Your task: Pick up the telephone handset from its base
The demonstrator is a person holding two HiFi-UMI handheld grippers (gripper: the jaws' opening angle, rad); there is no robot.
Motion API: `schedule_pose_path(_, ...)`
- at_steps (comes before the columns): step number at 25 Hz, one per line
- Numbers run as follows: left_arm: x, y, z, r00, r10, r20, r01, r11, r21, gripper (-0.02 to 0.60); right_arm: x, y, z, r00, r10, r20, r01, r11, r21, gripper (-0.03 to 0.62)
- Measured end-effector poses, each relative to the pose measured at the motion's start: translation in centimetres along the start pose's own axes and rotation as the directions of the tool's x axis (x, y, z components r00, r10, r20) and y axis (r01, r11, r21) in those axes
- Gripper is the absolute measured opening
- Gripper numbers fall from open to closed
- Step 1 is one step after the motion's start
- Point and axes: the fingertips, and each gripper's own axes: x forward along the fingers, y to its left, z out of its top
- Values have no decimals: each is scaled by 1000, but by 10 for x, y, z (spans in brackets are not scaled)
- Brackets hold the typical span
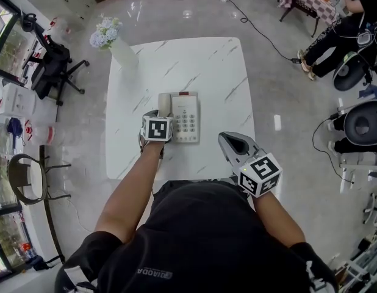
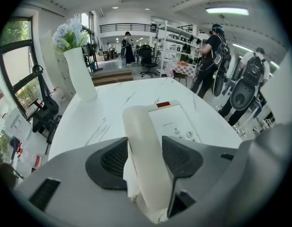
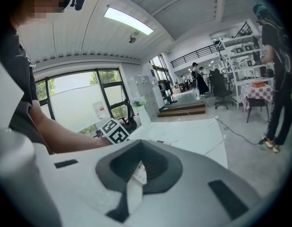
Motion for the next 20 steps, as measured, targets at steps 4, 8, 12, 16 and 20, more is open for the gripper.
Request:
schedule_pose_path(4,7,1,-2,999,-14,-29,13,999,-52,249,-2,-4,-3,1000,-5,-6,5,1000,3,2)
schedule_pose_path(8,14,1,-4,999,-19,-49,15,996,-89,252,-2,-6,-4,1000,-9,-9,9,1000,9,2)
schedule_pose_path(12,20,2,-5,998,-22,-59,17,996,-86,261,-3,-7,-5,1000,-17,-10,17,1000,15,2)
schedule_pose_path(16,24,2,-8,998,-8,-58,4,998,-56,265,-5,-5,-10,999,-33,-10,33,999,28,2)
schedule_pose_path(20,22,0,-8,996,-29,-80,23,997,-74,258,-8,-3,-12,999,-52,-7,52,998,39,2)
